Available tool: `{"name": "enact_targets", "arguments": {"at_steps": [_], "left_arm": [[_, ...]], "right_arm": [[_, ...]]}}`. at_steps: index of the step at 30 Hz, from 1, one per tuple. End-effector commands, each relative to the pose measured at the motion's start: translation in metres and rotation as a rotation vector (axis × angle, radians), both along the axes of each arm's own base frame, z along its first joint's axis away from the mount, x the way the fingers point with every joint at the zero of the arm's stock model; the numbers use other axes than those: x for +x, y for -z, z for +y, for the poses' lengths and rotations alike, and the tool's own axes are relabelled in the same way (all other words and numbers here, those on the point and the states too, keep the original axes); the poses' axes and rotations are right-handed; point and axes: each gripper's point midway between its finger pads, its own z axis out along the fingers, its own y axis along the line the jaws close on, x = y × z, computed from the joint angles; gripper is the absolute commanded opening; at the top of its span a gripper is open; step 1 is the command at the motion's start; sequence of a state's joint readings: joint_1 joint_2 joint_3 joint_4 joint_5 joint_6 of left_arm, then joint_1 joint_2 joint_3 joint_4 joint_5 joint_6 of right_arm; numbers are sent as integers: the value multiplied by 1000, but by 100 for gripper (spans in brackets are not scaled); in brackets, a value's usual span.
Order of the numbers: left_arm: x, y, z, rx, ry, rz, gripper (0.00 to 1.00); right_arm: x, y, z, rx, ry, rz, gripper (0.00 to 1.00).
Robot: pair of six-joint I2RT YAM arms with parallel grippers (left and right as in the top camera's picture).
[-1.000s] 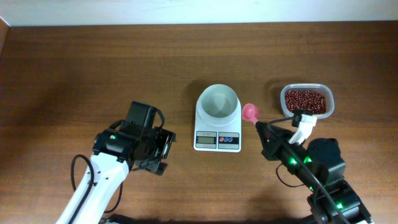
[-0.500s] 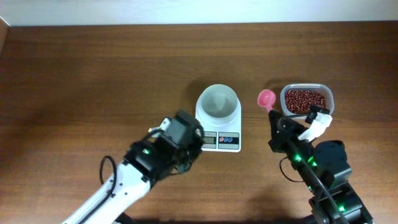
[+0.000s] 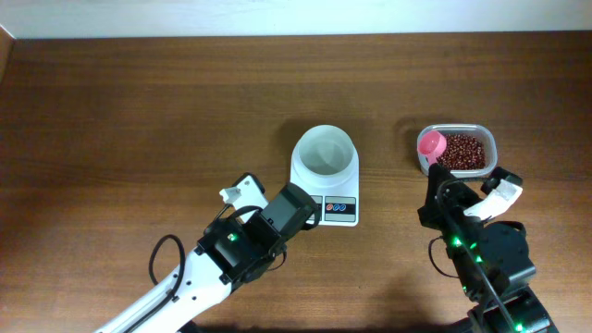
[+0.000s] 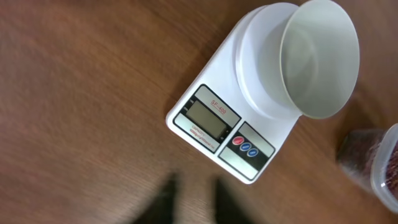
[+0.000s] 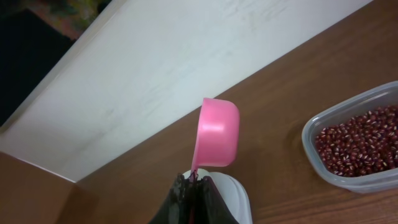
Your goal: Scoop and weigh 50g on scale
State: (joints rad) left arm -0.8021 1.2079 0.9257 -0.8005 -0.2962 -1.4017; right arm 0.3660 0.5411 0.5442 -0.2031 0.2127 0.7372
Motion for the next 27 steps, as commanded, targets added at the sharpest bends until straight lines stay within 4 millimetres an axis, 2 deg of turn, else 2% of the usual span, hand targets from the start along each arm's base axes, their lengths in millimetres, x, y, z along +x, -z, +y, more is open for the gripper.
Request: {"name": "enact_targets", "arguments": {"at_steps": [1,6,12,14,20,23,27], "left_arm": [[2,-3,3,130,169,-48,0],[10,1,-17,221,415,-96,0],[23,20,-39,329,648,-126,0],[29,32,-54,357,755,-144,0],[37,68,-69,466,963,-128,0],[38,70,-75,468,1006,-149,0],[24,59,-104,388,1244,-199,0]], "right_arm": [[0,-6,-8,-8,40,-13,4],[0,-5,-8,-8,39,-11,4],[0,-5,-8,-8,38,-10,4],[0,-5,-8,-7,38,-10,4],[0,-5,-8,-7,38,-10,4],[0,-5,-8,-7,38,-10,4],[0,-5,-8,-7,39,-9,4]]}}
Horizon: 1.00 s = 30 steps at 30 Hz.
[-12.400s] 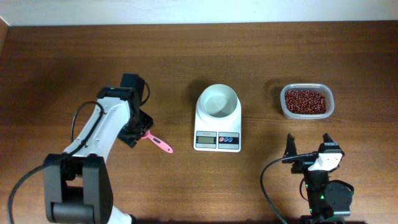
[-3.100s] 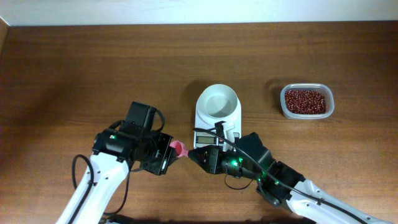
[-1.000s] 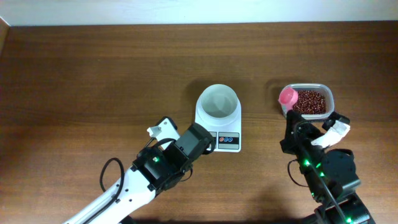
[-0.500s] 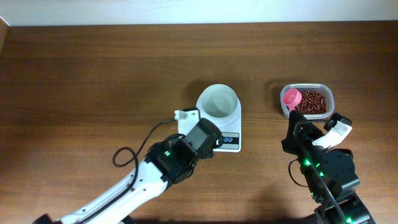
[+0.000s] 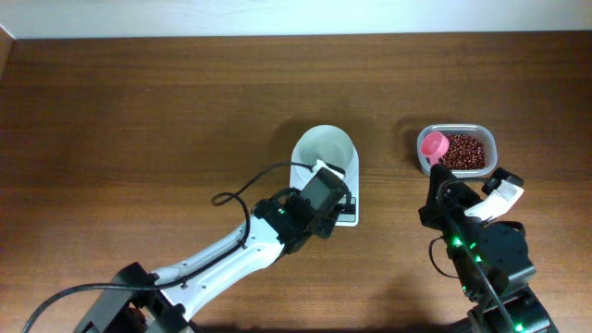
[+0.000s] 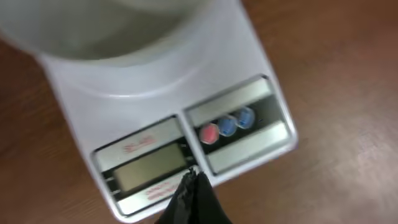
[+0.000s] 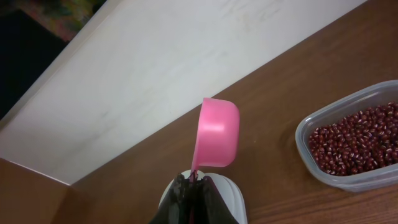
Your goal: Scoop and weigh 50g on scale
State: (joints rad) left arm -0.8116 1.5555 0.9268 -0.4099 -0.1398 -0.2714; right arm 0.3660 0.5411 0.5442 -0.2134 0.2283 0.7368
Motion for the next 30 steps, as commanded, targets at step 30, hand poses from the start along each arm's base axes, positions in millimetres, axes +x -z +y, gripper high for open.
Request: {"name": "enact_targets", "arguments": {"at_steps": [30], "left_arm": [[-1,-15,-19,218,301,131,0]], "right_arm": [[-2,-12,-64,-248,326,-35,4]]}}
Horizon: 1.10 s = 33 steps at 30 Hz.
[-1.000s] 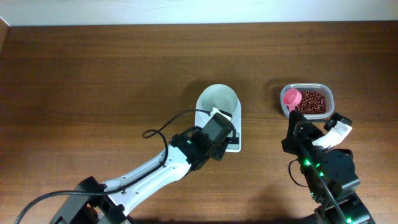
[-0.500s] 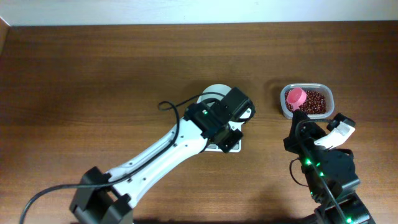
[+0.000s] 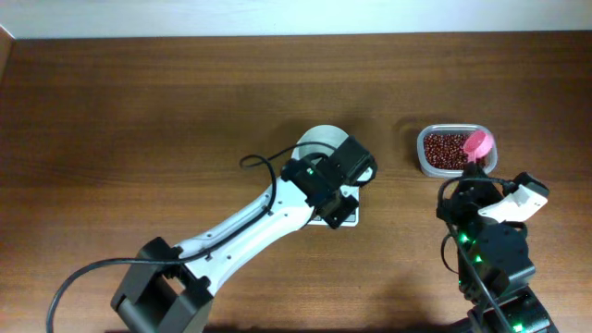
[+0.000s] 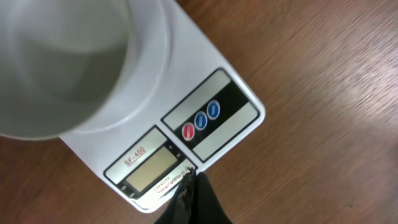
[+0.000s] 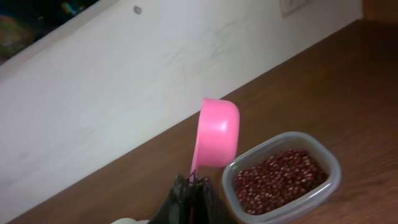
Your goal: Scoop and weigh 50g on scale
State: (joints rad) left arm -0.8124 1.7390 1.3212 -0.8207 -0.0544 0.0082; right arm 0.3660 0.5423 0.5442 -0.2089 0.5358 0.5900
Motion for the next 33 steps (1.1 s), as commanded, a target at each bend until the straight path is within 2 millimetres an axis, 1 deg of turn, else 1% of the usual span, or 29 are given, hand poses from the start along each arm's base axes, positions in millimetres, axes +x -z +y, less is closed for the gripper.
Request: {"name": "enact_targets", "arguments": {"at_steps": [1,4,6,8,11,13,18,21,31,33], "left_arm": [[-3,12,5,27,12,1,0],[-2,19,5,33,13,7,0],[-1,30,3,46,13,19,0],[-1,47,3,72,13,44,0],[-2,62,4,99,14,69,0],[-1,64,3,98,14,68,0],[6,63,-4,69,13,41,0],[8,64,-6,64,13,37,0],[12,78,-7,83,9,36,0],[14,81,-3,105,1,23,0]], "right_arm": [[-2,-8,-11,-46,53,-12,4],[-2,-8,-11,-46,53,-11,4],[-1,-7,-11,-47,53,-8,4],[-1,-6,-11,-49,52,-3,4],[1,-4,-10,-52,52,3,4],[2,-2,-10,-55,52,11,4],[6,4,-8,-64,52,34,4],[6,3,-8,-62,52,29,4],[7,0,-8,-57,52,17,4],[7,0,-8,-57,52,17,4]]}}
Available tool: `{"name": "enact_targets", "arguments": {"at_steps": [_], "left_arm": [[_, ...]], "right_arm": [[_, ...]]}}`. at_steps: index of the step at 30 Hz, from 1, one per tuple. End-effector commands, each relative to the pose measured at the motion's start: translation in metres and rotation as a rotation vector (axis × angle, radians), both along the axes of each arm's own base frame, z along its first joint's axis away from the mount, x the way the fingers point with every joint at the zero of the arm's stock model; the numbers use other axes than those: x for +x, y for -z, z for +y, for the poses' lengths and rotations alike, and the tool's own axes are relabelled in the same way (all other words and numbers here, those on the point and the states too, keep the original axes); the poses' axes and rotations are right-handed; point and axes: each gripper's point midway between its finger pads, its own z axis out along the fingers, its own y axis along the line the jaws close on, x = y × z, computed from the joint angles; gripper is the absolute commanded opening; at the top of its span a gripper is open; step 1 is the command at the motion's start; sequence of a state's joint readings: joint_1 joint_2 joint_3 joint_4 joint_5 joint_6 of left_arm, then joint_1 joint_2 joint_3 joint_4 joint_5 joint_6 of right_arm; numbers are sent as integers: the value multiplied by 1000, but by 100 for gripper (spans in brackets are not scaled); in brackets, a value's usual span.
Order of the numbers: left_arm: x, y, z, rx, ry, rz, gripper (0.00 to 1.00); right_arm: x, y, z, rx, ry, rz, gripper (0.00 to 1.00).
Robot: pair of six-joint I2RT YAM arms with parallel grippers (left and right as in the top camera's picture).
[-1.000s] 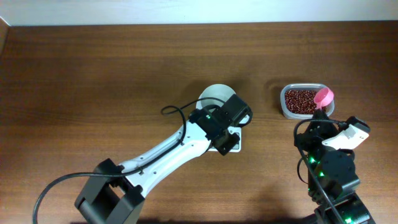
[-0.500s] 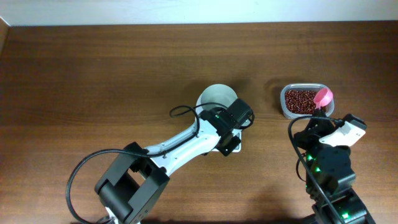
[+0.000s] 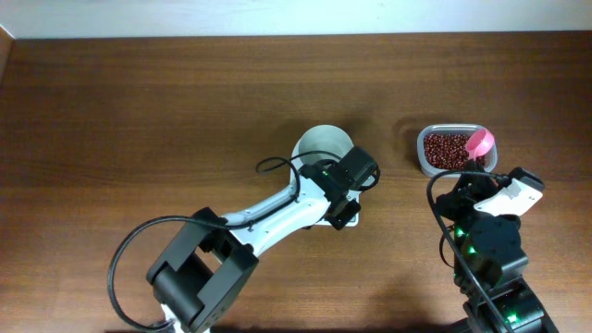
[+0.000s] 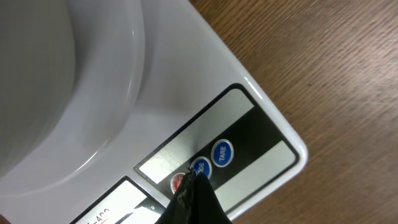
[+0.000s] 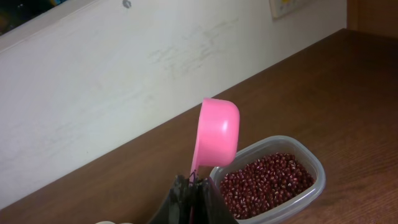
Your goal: Scoop and weigh 50g on scale
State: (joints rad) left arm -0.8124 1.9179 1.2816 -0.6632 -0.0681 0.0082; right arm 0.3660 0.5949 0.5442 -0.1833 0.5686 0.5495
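Note:
The white scale (image 4: 186,81) fills the left wrist view, with the white bowl (image 3: 322,146) on its platform. My left gripper (image 4: 193,178) is shut, its tip down on the button row between the red button (image 4: 178,182) and the middle blue one (image 4: 201,166). The TARE button (image 4: 222,152) lies to the right of it. My right gripper (image 5: 193,182) is shut on the handle of the pink scoop (image 5: 217,138), held upright above the near rim of the clear tub of red beans (image 5: 267,180). From overhead the scoop (image 3: 480,143) hangs over the tub's right end.
The left arm (image 3: 277,213) crosses the table from the front left and covers the scale's front panel in the overhead view. A pale wall (image 5: 124,81) runs behind the table's far edge. Brown tabletop (image 3: 139,111) surrounds the scale and the tub.
My left gripper has come in closer over the scale, from its front edge by the display to the button row. The right gripper still holds the scoop over the bean tub.
At first my left gripper was off the scale's front left and the right held the scoop left of the tub. Then the left tip was over the display. Later the scoop stood over the tub's right end. Now the left tip is on the buttons.

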Motion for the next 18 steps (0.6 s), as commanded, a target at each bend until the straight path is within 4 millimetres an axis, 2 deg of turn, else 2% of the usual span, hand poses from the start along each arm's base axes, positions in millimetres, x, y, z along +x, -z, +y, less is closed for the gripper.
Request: {"name": "enact_targets", "arguments": {"at_steps": [1,18], "left_arm": [[3,13,9,62,3,-15,0],[0,21,12,79,4,0,0]], "right_arm": [[0,-6,-5,-2,27,-14,4],[4,-6,-4,-2,27,-14,4]]}}
